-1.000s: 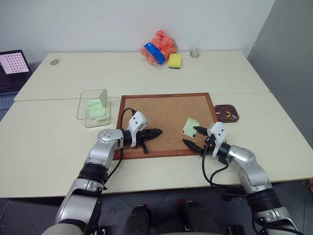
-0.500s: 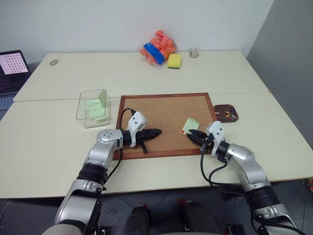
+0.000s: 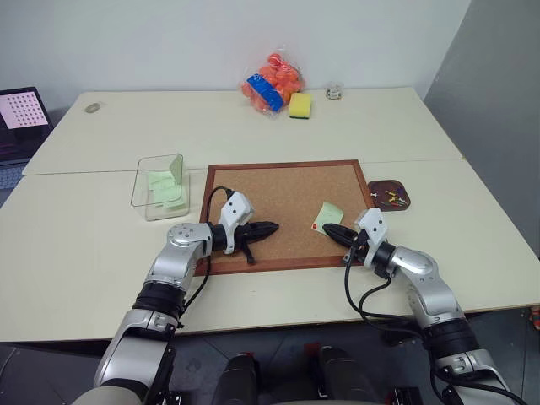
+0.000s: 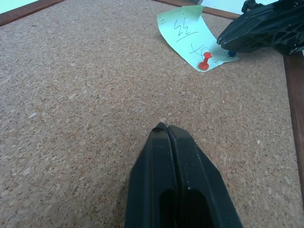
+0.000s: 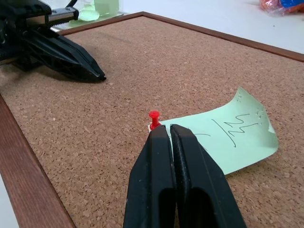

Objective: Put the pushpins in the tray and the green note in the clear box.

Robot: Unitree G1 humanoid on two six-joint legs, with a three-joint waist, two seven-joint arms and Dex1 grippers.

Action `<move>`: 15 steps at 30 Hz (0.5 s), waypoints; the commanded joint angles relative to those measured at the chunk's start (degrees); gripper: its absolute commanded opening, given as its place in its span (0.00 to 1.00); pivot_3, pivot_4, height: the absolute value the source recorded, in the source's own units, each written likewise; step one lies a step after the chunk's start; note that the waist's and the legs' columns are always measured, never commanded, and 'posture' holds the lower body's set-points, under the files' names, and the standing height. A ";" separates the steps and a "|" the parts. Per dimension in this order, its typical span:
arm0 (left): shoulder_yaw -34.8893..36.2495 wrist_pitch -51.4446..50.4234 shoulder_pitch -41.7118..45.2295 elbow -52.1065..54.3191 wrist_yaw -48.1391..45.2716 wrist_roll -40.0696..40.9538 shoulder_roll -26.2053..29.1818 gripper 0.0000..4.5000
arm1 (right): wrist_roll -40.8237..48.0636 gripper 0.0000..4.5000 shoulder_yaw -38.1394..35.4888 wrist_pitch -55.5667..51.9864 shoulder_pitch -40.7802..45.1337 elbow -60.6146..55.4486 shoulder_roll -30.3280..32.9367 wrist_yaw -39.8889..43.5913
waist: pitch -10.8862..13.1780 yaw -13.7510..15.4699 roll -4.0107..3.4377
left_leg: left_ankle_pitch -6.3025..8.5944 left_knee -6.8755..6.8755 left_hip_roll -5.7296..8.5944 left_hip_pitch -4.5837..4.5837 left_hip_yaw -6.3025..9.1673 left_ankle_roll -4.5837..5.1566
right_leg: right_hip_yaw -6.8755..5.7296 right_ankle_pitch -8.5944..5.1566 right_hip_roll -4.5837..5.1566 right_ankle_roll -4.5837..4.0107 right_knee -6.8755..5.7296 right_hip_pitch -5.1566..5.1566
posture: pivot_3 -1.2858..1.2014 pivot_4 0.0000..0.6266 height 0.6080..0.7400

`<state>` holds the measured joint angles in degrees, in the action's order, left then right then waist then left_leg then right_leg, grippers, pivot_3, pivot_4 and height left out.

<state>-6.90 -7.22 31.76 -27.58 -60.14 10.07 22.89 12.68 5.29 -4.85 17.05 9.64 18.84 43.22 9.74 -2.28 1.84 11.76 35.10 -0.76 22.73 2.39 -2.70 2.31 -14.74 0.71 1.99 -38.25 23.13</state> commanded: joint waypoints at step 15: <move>-0.42 -0.12 -0.75 -0.94 0.02 -0.83 0.29 0.00 | 6.58 0.01 -10.82 -9.45 4.62 -8.47 -1.53 -12.25 | 0.01 0.04 -0.02 | 0.00 -0.01 0.00 0.03 0.02 0.00 | -0.02 0.00 0.00 0.00 0.00 0.02 | 0.52 0.24 1.00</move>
<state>-6.90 -7.03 31.71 -27.55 -60.16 10.09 22.83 21.47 -2.35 -17.22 19.13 -0.50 17.01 35.41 9.75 -2.23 1.83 11.76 35.09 -0.76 22.76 2.41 -2.70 2.29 -14.74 0.71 1.99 -38.24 23.15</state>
